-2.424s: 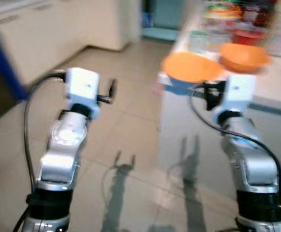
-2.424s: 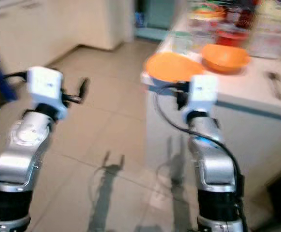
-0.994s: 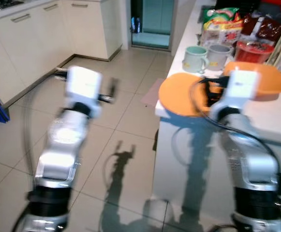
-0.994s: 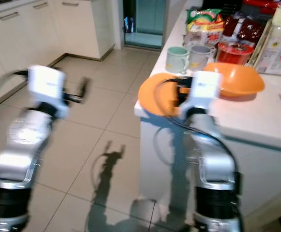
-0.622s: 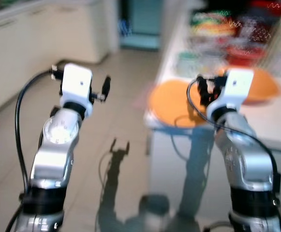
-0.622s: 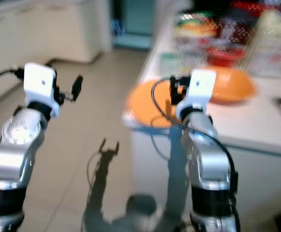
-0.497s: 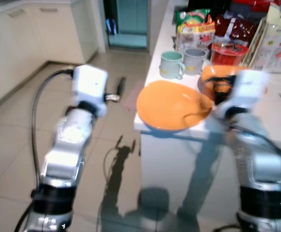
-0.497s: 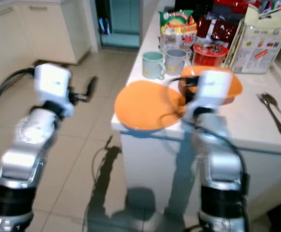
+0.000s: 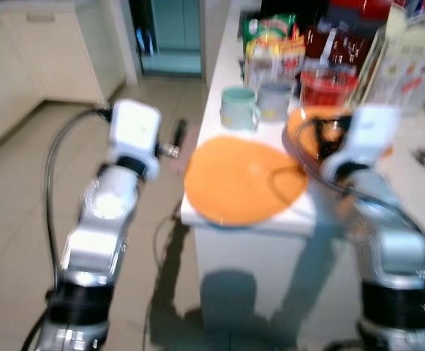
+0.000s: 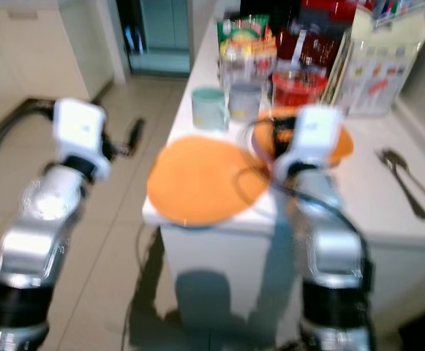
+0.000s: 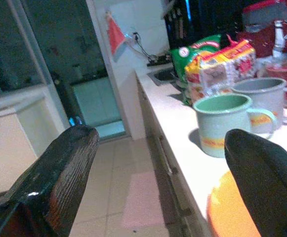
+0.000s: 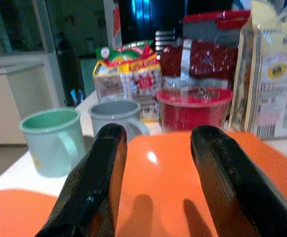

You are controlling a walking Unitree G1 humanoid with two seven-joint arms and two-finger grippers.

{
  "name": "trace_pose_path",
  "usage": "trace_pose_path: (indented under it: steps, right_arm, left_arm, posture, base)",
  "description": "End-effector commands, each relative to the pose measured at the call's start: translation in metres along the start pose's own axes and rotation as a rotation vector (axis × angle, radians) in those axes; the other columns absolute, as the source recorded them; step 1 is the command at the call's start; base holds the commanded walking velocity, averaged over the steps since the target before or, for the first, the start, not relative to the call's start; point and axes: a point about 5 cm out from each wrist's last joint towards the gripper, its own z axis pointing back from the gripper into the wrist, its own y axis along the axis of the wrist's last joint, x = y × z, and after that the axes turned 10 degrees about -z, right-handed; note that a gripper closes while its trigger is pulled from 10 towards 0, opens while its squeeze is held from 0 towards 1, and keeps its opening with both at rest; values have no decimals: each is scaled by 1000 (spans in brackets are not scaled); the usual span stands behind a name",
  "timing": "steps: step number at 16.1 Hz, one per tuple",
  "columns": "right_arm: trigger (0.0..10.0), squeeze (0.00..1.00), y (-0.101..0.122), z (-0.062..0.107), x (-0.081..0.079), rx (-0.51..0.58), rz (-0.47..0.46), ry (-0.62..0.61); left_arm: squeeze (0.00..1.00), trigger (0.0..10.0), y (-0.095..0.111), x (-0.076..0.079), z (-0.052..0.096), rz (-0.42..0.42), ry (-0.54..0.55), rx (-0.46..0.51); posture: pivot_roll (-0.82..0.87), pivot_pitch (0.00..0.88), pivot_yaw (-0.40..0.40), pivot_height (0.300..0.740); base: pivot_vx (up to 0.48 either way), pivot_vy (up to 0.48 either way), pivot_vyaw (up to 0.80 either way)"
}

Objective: Setting the table

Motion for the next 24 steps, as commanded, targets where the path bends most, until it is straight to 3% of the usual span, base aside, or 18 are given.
trace_pose_path:
  steps: [1, 3, 4, 5, 8, 11, 19, 24]
  right_arm:
    - [10000, 0, 2, -3, -14, -1, -19, 73]
    - [10000, 0, 5, -5, -16, 4, -27, 121]
    - [10000, 137, 10, -6, -20, 21, -67, 190]
    - [10000, 1000, 13, -6, -21, 30, -77, 214]
    - [10000, 1000, 18, -10, -21, 24, -77, 284]
    - [10000, 1000, -1, -15, -26, -129, -7, 404]
    - [10000, 1000, -5, -31, -29, -167, 29, 428]
    - [10000, 1000, -14, -57, -14, -254, 85, 341]
  left_arm:
    - [0, 10000, 0, -11, 1, -17, 30, -2]
    - [0, 10000, 0, -12, 1, -17, 32, -1]
    - [0, 10000, 0, -12, 1, -18, 33, -2]
    - [0, 10000, 0, -12, 1, -17, 34, -2]
    - [0, 10000, 0, -12, 1, -18, 33, -3]
    - [0, 10000, -1, -13, 1, -10, 38, -2]
    - [0, 10000, -3, -11, 6, -24, 18, -12]
    - [0, 10000, -2, -6, 5, -22, -11, -13]
  posture:
    - [31, 0, 8, 740]
    - [31, 0, 8, 740]
    - [31, 0, 8, 740]
    - [31, 0, 8, 740]
    - [32, 0, 8, 740]
    - [31, 0, 11, 740]
    - [44, 0, -2, 740]
    - [40, 0, 5, 740]
  base:
    - [364, 0, 0]
    - [368, 0, 0]
    - [364, 0, 0]
    - [364, 0, 0]
    - [364, 0, 0]
    - [230, 0, 0]
    - [0, 0, 0]
    - [0, 0, 0]
